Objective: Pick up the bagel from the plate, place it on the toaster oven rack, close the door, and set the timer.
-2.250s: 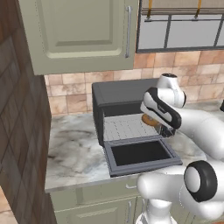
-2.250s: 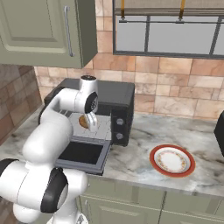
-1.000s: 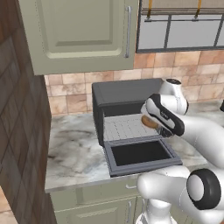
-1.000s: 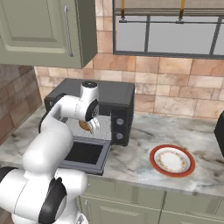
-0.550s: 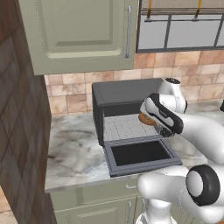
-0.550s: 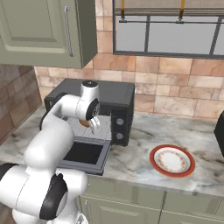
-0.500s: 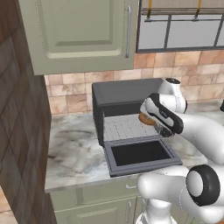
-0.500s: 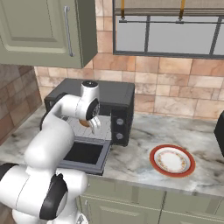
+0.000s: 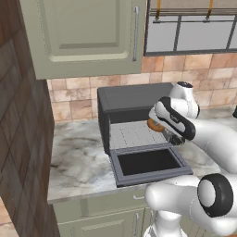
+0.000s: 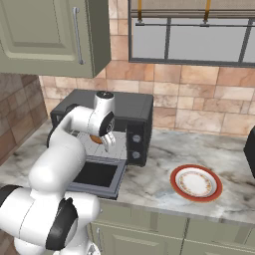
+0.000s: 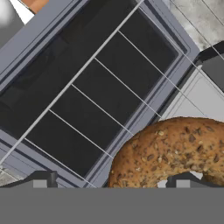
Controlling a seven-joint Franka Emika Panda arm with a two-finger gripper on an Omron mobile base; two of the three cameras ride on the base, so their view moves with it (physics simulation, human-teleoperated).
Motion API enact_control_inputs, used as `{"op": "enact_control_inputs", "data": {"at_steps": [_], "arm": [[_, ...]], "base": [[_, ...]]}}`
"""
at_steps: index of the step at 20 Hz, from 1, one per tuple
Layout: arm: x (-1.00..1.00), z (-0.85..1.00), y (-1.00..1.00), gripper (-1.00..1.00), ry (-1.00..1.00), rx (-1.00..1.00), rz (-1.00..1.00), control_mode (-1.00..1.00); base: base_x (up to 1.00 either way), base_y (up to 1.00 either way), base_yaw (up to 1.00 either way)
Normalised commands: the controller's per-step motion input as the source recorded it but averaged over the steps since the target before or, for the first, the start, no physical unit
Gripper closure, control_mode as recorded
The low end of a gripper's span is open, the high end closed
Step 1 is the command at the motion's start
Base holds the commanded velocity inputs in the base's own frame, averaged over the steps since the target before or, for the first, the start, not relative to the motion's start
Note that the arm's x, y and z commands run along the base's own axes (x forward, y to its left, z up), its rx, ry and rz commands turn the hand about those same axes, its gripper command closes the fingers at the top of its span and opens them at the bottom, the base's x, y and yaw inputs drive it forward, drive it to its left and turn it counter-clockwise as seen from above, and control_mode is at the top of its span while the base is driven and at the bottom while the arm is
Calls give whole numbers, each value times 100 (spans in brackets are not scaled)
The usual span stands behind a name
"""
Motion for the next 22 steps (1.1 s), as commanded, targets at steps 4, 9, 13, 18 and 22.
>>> {"op": "enact_control_inputs", "data": {"at_steps": [4,9,13,18,22], "arm": [[-6,42,-9,-100,-4,14,0,-100],[-2,47,-4,-100,-1,14,0,-100],[21,27,0,-100,1,11,0,-100],[41,12,0,-100,13,6,0,-100],[-17,0,0,-100,15,7,0,-100]], "base": [[0,0,0],[0,0,0],[0,0,0],[0,0,0],[0,0,0]]}}
